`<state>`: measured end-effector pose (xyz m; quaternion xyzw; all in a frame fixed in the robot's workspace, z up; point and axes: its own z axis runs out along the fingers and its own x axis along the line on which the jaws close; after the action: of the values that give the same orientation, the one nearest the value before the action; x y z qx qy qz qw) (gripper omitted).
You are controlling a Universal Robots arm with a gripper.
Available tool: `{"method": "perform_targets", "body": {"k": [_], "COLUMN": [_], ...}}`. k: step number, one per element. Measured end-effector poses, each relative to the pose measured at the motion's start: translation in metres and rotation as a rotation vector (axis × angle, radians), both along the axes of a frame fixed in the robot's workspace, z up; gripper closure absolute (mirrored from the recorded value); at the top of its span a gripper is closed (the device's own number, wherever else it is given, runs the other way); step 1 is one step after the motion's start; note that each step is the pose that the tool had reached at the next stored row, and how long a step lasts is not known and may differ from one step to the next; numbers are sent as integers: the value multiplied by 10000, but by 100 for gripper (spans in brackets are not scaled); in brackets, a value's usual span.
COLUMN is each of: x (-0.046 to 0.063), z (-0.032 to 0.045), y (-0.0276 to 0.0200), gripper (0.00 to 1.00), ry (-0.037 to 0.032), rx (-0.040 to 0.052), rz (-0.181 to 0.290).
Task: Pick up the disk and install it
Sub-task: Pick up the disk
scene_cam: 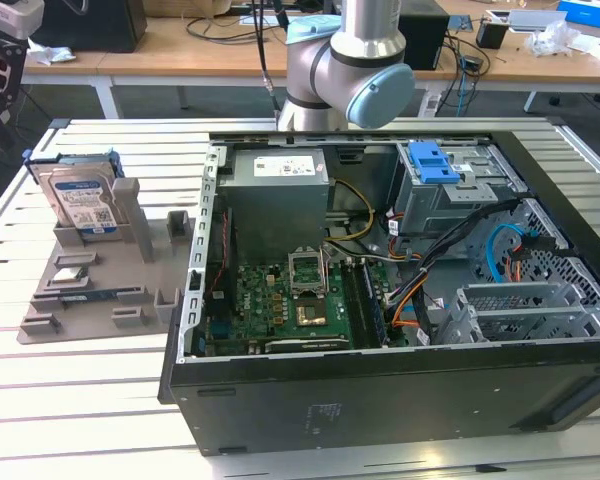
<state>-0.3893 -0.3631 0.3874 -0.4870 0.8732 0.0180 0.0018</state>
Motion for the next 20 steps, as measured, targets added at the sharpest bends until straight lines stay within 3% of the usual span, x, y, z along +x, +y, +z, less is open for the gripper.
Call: {"method": "perform_targets", "body": {"k": [4, 13, 14, 20], "x": [0, 0, 0, 0], "z": [0, 0, 0, 0], "y": [0, 0, 0, 0], "gripper": [89, 89, 89, 89], "ry": [0, 0, 0, 0], "rx": [0, -1, 0, 0], "rz": [236, 1321, 1616, 1980]}}
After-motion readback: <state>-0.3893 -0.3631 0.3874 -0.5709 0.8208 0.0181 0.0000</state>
